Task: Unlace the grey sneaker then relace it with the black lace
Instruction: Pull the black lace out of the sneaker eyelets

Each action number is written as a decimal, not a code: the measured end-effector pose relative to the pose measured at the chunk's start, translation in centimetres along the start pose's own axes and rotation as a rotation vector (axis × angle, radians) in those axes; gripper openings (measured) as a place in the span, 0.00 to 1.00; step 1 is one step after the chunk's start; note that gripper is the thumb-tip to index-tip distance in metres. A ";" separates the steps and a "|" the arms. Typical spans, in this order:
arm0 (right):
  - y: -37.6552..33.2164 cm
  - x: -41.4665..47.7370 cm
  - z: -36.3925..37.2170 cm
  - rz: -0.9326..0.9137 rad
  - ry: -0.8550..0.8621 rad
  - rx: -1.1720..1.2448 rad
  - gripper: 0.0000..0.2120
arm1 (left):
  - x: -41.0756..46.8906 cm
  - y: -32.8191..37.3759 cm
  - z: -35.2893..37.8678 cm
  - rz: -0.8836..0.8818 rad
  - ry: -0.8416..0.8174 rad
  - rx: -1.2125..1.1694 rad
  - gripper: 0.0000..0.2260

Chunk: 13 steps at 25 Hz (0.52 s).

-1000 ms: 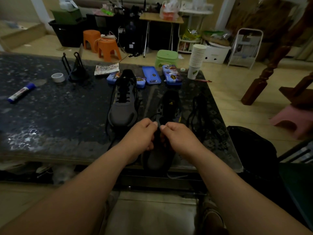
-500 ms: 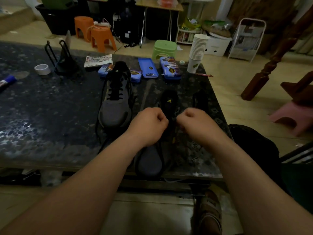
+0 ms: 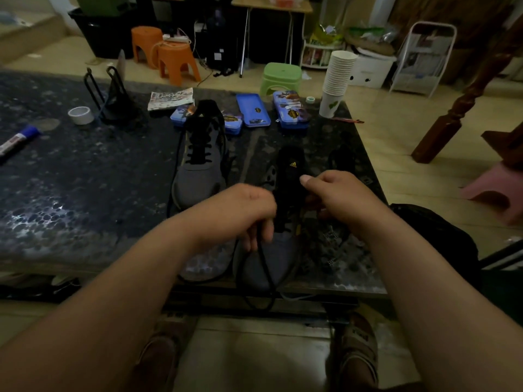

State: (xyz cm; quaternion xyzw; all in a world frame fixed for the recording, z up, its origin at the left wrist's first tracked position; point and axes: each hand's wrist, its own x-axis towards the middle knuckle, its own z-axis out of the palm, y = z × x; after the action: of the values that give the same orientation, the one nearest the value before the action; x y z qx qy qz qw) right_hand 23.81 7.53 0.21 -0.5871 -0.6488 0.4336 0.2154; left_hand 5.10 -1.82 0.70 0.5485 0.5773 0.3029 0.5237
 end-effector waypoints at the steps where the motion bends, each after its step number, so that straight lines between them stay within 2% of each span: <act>1: 0.1 0.0 0.0 -0.028 0.062 -0.005 0.16 | -0.8 -0.2 0.0 -0.013 -0.086 0.058 0.12; 2: 0.0 0.0 0.0 -0.077 0.146 -0.017 0.13 | -1.0 -0.9 0.0 -0.012 -0.062 0.145 0.13; 4: -0.3 -0.4 0.5 -0.226 0.262 -0.057 0.06 | -0.2 -2.3 -0.2 0.017 0.246 0.345 0.11; 6: -0.4 -0.8 1.8 -0.346 0.219 -0.157 0.05 | 1.0 -3.5 -0.4 0.059 0.495 0.392 0.05; 9: -0.1 -0.9 3.7 -0.394 0.149 -0.356 0.11 | 2.5 -4.5 0.2 0.081 0.559 0.363 0.07; 13: -0.1 0.7 4.7 -0.344 0.152 -0.387 0.16 | 3.5 -3.9 0.4 0.077 0.596 0.417 0.13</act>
State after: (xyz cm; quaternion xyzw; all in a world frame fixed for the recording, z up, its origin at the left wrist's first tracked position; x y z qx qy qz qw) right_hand 19.90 6.73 -2.38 -0.5292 -0.7918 0.2133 0.2177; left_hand 4.78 0.56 -3.94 0.5524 0.7329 0.3445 0.1974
